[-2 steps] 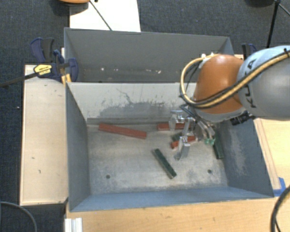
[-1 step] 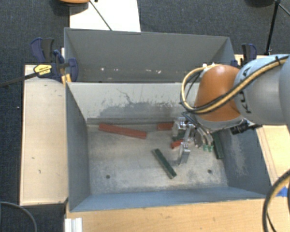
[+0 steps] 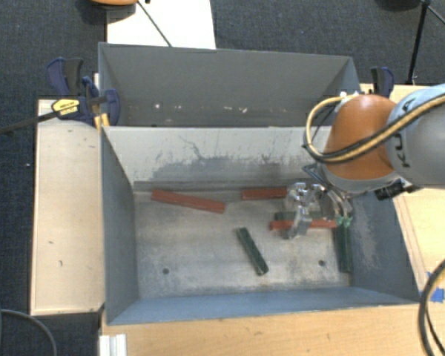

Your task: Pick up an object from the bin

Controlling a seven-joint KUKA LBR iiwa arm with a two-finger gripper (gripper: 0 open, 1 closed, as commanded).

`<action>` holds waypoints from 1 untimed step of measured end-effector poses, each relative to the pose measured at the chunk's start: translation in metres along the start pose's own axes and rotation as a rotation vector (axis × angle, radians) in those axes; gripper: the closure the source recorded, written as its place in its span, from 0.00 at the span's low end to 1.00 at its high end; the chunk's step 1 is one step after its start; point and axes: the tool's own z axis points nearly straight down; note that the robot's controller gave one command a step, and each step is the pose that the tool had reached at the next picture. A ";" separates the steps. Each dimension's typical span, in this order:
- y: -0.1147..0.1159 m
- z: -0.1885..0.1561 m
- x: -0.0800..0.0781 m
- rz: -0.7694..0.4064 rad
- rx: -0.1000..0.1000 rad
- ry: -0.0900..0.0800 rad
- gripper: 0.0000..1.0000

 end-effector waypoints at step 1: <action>0.000 0.000 0.000 0.001 0.000 0.000 1.00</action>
Offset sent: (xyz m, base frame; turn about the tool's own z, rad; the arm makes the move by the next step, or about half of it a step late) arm -0.0233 0.0102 0.1442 -0.0076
